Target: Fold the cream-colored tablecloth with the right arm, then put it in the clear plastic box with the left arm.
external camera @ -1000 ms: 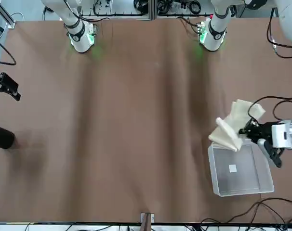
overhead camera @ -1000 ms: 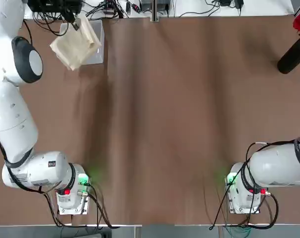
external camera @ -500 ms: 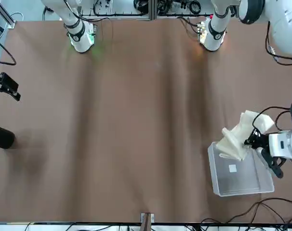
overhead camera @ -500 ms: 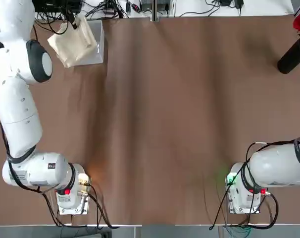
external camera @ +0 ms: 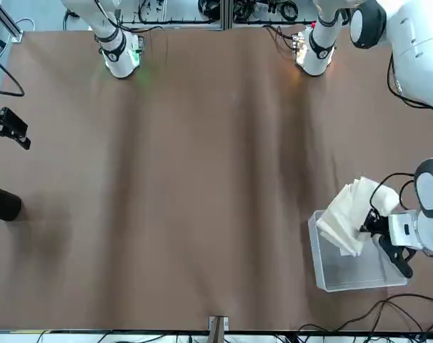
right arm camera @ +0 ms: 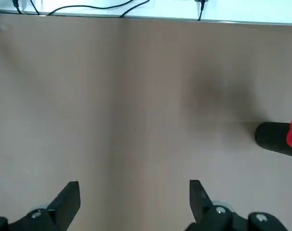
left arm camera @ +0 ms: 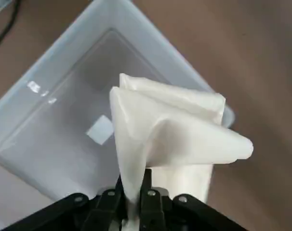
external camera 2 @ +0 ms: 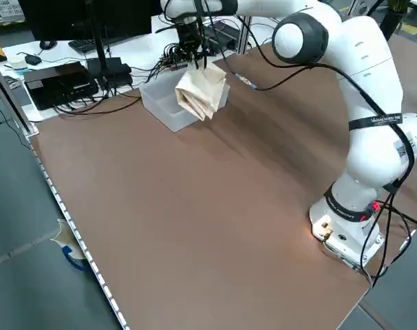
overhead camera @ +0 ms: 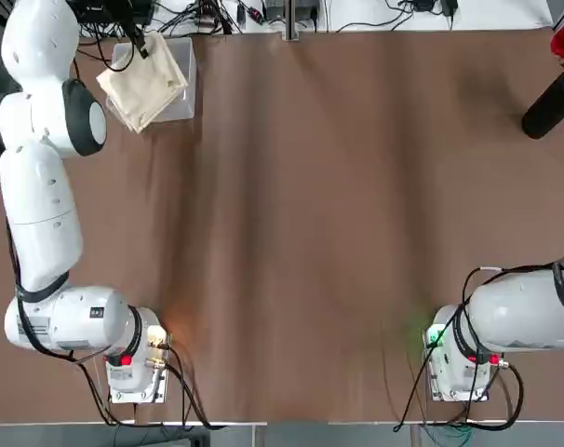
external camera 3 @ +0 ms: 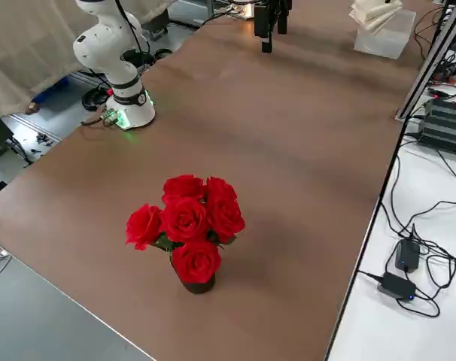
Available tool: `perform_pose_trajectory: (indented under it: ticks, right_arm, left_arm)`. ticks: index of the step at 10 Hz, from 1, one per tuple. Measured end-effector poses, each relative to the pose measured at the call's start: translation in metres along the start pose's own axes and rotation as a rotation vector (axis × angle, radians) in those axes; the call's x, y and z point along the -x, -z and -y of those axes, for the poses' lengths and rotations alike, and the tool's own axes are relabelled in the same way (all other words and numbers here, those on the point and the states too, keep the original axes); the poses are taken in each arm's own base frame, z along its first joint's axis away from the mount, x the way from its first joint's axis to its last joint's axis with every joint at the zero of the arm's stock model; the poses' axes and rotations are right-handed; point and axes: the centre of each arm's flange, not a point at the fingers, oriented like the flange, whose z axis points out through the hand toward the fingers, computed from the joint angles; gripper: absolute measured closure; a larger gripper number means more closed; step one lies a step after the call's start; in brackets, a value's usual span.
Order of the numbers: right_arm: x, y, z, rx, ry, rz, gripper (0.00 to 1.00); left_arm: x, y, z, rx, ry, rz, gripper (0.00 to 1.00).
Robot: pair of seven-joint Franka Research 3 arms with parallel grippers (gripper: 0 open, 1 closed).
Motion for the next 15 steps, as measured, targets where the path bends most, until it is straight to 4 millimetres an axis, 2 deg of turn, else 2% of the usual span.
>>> perform_pose_trajectory:
  ticks: [3,6,9,12,13,15]
  right_arm:
    - [0.000,0.000,0.001,0.000,0.002,0.000,0.00]
    - [0.000,0.000,0.001,0.000,0.002,0.000,0.00]
    - [0.000,0.000,0.001,0.000,0.002,0.000,0.00]
    - [0.000,0.000,0.001,0.000,0.002,0.000,0.00]
    - [0.000,0.000,0.001,0.000,0.002,0.000,0.00]
    - [0.000,0.000,0.001,0.000,0.002,0.000,0.00]
  left_arm:
    - [-0.007,-0.011,0.017,-0.131,-0.024,-0.009,0.87]
    - [-0.020,-0.022,0.024,-0.245,-0.113,-0.013,0.87]
    - [-0.035,-0.033,0.019,-0.299,-0.209,0.000,0.87]
    - [-0.046,-0.036,0.010,-0.303,-0.246,0.003,0.86]
    - [-0.050,-0.038,0.007,-0.310,-0.253,-0.002,0.74]
    - [-0.058,-0.034,0.004,-0.335,-0.256,-0.029,0.44]
